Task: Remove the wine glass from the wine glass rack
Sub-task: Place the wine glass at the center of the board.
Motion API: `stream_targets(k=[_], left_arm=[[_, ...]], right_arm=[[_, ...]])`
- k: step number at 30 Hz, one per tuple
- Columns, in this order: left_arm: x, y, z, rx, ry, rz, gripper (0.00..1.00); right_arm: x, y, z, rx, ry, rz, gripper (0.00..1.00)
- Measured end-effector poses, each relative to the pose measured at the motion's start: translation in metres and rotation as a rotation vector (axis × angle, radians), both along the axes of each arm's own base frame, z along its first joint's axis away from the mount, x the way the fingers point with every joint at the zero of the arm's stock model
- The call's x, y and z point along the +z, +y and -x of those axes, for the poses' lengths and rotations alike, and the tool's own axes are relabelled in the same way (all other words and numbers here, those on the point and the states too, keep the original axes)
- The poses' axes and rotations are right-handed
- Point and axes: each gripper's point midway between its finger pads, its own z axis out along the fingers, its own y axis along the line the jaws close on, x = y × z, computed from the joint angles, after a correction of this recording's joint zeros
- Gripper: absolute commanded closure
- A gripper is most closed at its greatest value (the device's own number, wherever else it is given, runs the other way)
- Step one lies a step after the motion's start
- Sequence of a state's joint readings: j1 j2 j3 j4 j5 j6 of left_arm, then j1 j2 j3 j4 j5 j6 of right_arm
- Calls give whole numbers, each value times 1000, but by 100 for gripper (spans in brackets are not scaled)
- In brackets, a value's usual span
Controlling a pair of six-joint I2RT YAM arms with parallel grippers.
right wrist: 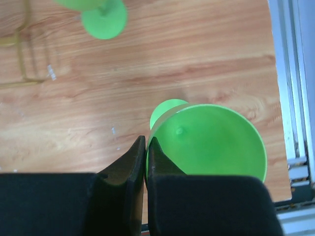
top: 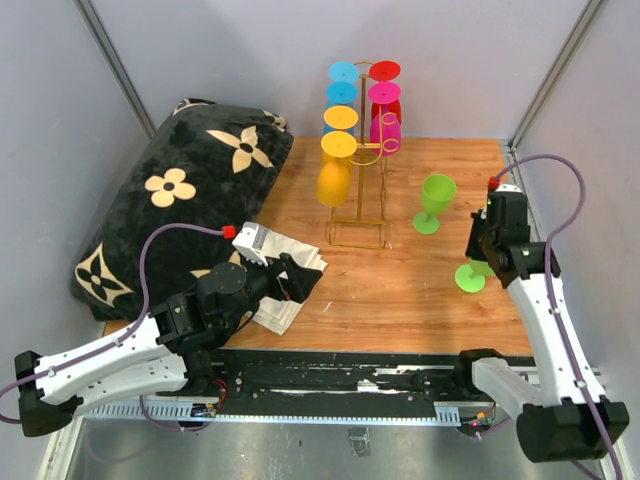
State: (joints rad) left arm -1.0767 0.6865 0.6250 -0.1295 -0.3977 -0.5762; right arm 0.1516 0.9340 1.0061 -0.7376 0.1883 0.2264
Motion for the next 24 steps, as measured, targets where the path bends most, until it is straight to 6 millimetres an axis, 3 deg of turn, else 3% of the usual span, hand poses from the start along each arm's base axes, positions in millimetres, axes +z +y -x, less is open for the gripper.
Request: stream_targets(k=[2, 5, 12, 24], left_arm=[[3, 1, -1, 20, 35, 9, 0], [6, 0, 0, 34, 74, 35, 0], [7, 0, 2, 50, 118, 81, 0], [25, 8, 8, 73, 159, 224, 0]], right_arm=[[-12, -17, -5, -86, 33, -49, 99], [-18, -21, -14, -127, 37, -87, 99], [-13, -23, -49, -185, -19, -125, 99], [-5, -39, -123, -238, -78, -58, 99]])
